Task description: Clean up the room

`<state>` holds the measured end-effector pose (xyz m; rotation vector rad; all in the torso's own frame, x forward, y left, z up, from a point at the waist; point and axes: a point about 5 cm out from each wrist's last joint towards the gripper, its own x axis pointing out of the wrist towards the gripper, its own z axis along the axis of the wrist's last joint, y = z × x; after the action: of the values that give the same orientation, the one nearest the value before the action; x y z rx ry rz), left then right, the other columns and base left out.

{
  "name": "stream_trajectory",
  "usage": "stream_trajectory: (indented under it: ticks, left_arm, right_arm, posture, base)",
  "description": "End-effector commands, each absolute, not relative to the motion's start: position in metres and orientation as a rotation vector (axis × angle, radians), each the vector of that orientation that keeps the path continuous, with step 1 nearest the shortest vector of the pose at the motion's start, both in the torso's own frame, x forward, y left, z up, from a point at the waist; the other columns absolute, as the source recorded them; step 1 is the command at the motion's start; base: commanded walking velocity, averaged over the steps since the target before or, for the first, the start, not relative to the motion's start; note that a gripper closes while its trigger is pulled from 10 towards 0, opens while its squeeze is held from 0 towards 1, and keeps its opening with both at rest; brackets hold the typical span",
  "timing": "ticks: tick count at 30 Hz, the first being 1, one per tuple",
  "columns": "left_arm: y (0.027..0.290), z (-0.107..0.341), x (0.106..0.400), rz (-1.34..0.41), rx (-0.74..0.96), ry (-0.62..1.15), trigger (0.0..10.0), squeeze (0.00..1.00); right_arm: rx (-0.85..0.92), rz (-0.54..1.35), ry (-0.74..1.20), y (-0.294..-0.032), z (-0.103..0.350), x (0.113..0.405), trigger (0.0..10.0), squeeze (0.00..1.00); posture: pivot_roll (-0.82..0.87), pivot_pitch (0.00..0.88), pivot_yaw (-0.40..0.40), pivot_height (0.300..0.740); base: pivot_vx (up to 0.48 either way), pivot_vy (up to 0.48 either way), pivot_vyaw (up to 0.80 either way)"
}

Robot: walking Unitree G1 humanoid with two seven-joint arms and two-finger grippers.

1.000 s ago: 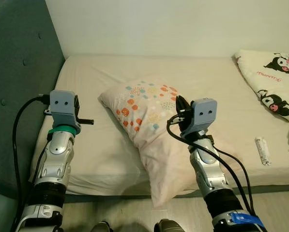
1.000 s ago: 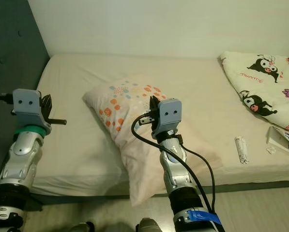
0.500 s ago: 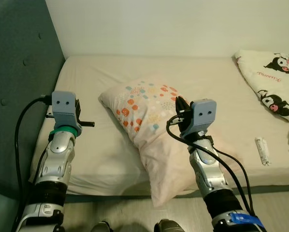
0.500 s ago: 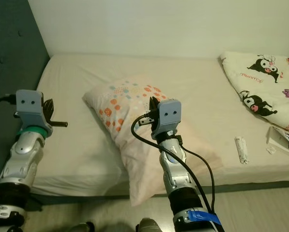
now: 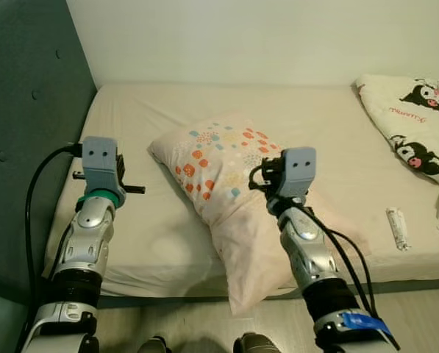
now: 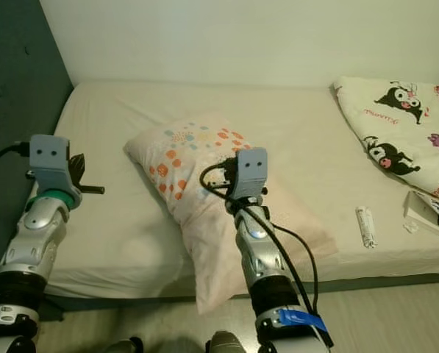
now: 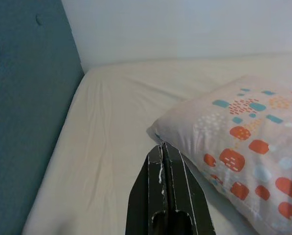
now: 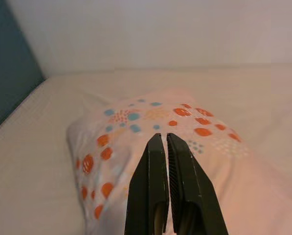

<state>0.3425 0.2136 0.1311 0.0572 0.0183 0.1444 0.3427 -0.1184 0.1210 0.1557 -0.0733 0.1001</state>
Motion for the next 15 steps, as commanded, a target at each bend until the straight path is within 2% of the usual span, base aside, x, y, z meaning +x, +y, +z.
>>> stream_trajectory:
  ticks: [1, 8, 12, 15]
  left_arm:
    - [0.218, 0.119, 0.339, 0.158, 0.042, 0.070, 10.0, 0.00]
    - [0.225, 0.107, 0.335, 0.221, 0.017, 0.121, 10.0, 0.00]
    - [0.221, 0.109, 0.334, 0.201, 0.066, 0.082, 10.0, 0.00]
    - [0.216, 0.116, 0.334, 0.168, 0.088, 0.038, 10.0, 0.00]
  right_arm:
    - [0.191, 0.077, -0.050, -0.121, 0.117, 0.342, 10.0, 0.00]
    - [0.175, 0.064, -0.066, -0.123, 0.112, 0.341, 10.0, 0.00]
    - [0.118, -0.055, -0.108, -0.135, 0.113, 0.340, 10.0, 0.00]
    - [0.137, -0.004, -0.143, -0.138, 0.115, 0.338, 10.0, 0.00]
  posture:
    - [-0.03, 0.000, -0.026, 0.740]
    - [-0.03, 0.000, -0.026, 0.740]
    - [-0.02, 0.000, -0.029, 0.740]
    - [-0.02, 0.000, -0.033, 0.740]
  base:
    - [0.000, 0.000, 0.00]
    - [0.000, 0.000, 0.00]
    - [0.000, 0.000, 0.00]
    - [0.000, 0.000, 0.00]
